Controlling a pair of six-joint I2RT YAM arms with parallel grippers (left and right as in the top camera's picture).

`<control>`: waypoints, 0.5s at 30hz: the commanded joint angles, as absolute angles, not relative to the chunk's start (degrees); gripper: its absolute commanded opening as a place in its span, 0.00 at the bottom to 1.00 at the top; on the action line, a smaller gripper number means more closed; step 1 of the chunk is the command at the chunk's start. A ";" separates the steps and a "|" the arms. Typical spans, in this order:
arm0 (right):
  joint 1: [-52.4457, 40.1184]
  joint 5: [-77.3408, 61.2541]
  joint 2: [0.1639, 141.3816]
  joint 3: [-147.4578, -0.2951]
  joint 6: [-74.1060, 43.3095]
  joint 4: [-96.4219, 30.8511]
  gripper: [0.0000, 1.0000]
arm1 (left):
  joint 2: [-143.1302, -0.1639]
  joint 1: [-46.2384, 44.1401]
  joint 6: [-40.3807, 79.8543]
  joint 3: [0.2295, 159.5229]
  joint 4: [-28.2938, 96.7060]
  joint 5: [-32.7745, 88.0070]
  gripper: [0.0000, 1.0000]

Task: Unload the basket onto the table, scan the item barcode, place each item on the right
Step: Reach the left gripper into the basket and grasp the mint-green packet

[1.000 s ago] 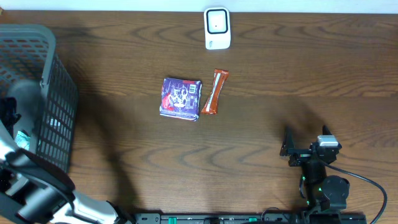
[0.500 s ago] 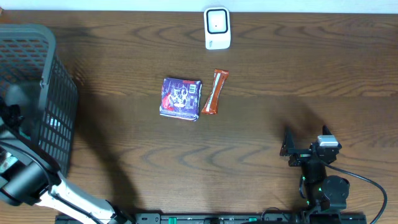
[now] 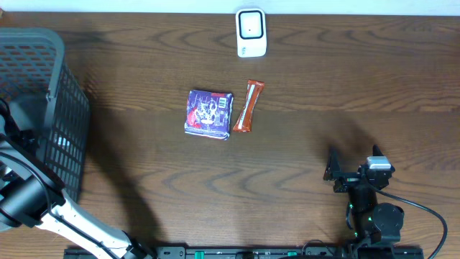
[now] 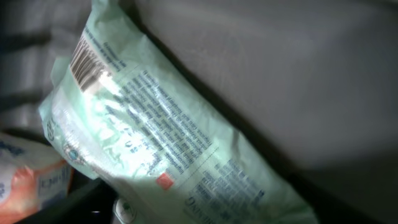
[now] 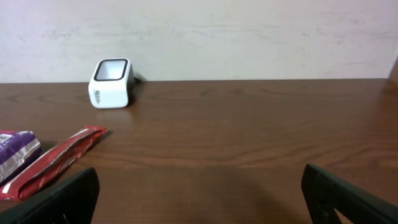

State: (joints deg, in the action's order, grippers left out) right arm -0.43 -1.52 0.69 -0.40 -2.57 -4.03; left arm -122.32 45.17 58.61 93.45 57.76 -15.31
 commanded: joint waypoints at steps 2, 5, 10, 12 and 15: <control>-0.03 -1.61 0.38 -0.30 -3.16 -4.25 0.99 | -124.25 45.32 58.00 93.06 57.98 -16.14 0.54; -0.03 -1.61 0.38 -0.30 -3.16 -4.25 0.99 | -124.25 45.32 56.01 93.06 57.98 -16.12 0.22; -0.03 -1.61 0.38 -0.30 -3.16 -4.25 0.99 | -124.18 45.32 50.94 93.06 58.24 -16.05 0.07; -0.03 -1.61 0.38 -0.30 -3.16 -4.25 0.99 | -123.70 45.30 49.47 93.10 58.87 -15.22 0.07; -0.03 -1.61 0.38 -0.30 -3.16 -4.25 0.99 | -121.69 45.30 47.40 93.19 59.51 -11.57 0.07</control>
